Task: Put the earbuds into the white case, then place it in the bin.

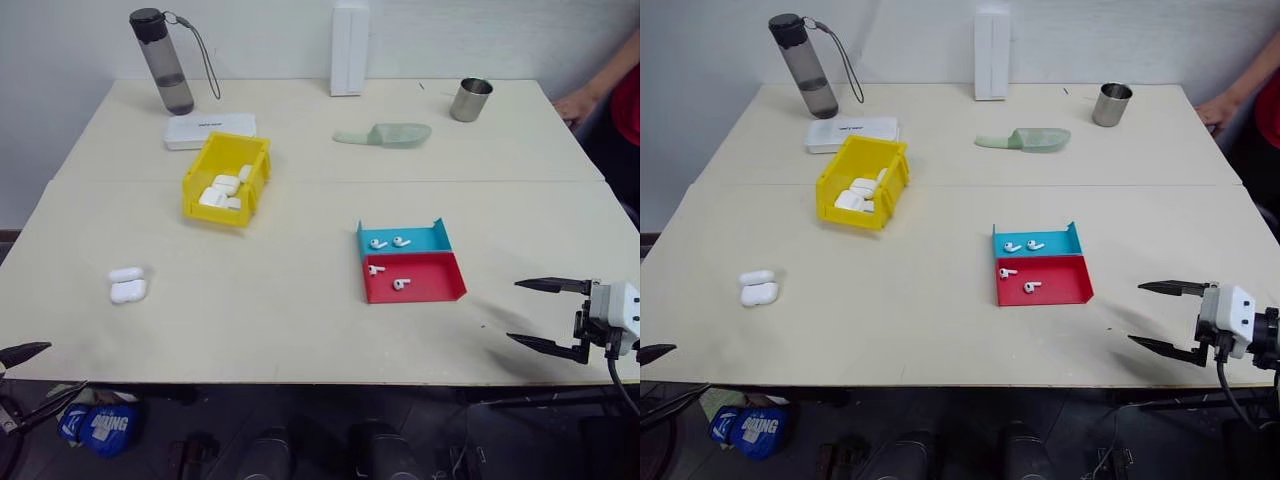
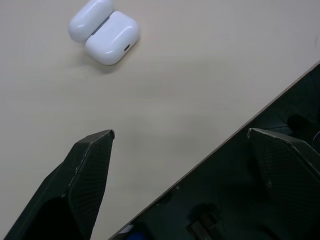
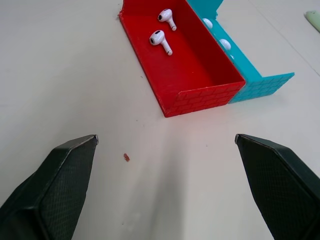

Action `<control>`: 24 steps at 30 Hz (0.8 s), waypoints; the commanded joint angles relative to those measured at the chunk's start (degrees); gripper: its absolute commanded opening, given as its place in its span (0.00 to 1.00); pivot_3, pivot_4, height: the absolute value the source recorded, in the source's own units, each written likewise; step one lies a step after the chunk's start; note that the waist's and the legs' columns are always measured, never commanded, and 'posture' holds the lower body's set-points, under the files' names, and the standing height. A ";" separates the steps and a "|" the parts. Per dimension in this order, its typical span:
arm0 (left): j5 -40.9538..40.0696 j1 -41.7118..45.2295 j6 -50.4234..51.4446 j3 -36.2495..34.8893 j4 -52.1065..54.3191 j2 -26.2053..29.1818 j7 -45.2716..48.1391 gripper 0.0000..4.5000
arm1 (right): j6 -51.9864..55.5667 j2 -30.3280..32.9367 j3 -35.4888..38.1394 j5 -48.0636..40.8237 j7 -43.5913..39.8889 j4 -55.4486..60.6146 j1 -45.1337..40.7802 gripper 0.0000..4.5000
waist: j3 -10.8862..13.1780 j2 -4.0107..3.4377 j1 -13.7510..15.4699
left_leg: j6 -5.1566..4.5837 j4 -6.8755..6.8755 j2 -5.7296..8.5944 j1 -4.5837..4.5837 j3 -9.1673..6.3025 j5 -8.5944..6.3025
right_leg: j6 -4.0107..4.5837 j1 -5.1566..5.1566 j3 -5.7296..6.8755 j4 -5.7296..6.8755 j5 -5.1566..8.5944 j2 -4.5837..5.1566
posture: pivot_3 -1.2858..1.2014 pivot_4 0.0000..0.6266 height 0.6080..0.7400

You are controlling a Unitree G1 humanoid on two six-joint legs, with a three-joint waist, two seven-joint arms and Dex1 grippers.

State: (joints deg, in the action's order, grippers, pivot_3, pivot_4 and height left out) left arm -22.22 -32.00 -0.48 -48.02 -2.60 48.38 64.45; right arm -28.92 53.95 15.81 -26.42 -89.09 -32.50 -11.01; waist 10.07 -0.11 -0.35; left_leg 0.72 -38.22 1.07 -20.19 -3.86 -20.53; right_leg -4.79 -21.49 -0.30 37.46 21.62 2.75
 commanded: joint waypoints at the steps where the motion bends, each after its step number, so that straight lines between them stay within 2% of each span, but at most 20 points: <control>1: 0.32 0.81 -2.58 -0.51 -0.07 -0.60 -1.16 1.00 | -1.30 -0.18 0.24 -0.50 -2.81 -1.32 -1.68 0.99 | 0.00 0.00 -0.01 | 0.00 0.00 0.00 0.00 0.00 0.00 | 0.00 0.00 0.01 0.00 0.00 0.00 | 0.52 0.24 1.00; 3: 0.04 1.22 -2.35 -1.04 -0.16 -1.12 -2.35 1.00 | -1.59 0.07 -0.27 -1.02 -3.24 -1.42 -1.67 0.99 | 0.00 0.00 0.00 | 0.00 -0.01 0.00 0.00 0.00 0.00 | 0.00 0.00 0.01 0.00 0.00 0.00 | 0.52 0.24 1.00; 8: -5.38 1.22 7.44 -5.43 0.58 -1.03 -5.04 1.00 | -2.35 -3.91 0.32 -2.85 -1.27 1.34 -3.62 0.99 | -0.01 0.02 -0.17 | 0.00 0.00 0.00 0.00 0.00 0.00 | 0.00 0.00 0.01 0.02 0.00 0.00 | 0.52 0.24 1.00; 10: -9.74 2.13 14.50 -9.51 -0.56 -1.43 -8.46 1.00 | 0.10 -6.99 0.24 -6.00 0.55 8.49 -2.21 0.99 | -0.01 0.03 -0.56 | 0.02 -0.02 -0.04 0.01 0.00 0.01 | 0.00 -0.01 0.02 0.08 0.00 -0.03 | 0.52 0.24 1.00; 13: -17.15 2.78 30.71 -16.74 -2.52 -2.53 -17.64 1.00 | 7.56 -10.99 -0.97 -11.76 3.89 23.63 2.28 0.99 | -0.01 0.02 -0.93 | 0.03 -0.01 -0.06 0.00 -0.08 0.01 | 0.00 -0.06 0.07 0.25 0.00 -0.03 | 0.52 0.24 1.00; 17: -19.92 -3.39 39.71 -20.50 -0.28 -5.11 -19.05 1.00 | 8.65 -17.86 -0.73 -15.66 8.93 33.60 2.12 0.99 | -0.02 0.05 -1.57 | 0.02 -0.01 -0.06 0.00 -0.02 -0.01 | -0.02 -0.03 -0.01 0.31 0.00 -0.04 | 0.52 0.24 1.00; 21: -20.65 -8.76 48.02 -22.90 1.98 -3.61 -20.33 1.00 | 9.01 -19.89 -1.51 -17.05 4.66 35.32 3.96 0.99 | -0.17 0.47 -0.82 | 0.04 -0.05 -0.05 0.02 -0.10 -0.02 | -0.01 -0.01 0.02 0.18 0.00 -0.02 | 0.52 0.24 1.00; 24: -20.69 -11.04 53.25 -23.33 3.67 -0.83 -20.33 1.00 | 8.38 -19.87 -1.83 -16.65 1.42 34.08 3.86 0.99 | -0.18 0.47 0.39 | 0.02 -0.06 0.00 0.04 -0.16 -0.02 | 0.00 0.05 0.01 0.11 0.01 0.02 | 0.52 0.24 1.00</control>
State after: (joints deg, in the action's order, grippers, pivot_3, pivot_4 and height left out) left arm -42.27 -41.63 50.45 -69.35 -1.90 45.68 44.14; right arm -19.88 33.81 13.66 -42.13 -85.73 1.39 -7.19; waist 9.90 0.36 0.04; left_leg 0.74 -38.27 1.07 -20.15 -4.03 -20.55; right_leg -4.78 -21.42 -0.28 37.54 21.63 2.77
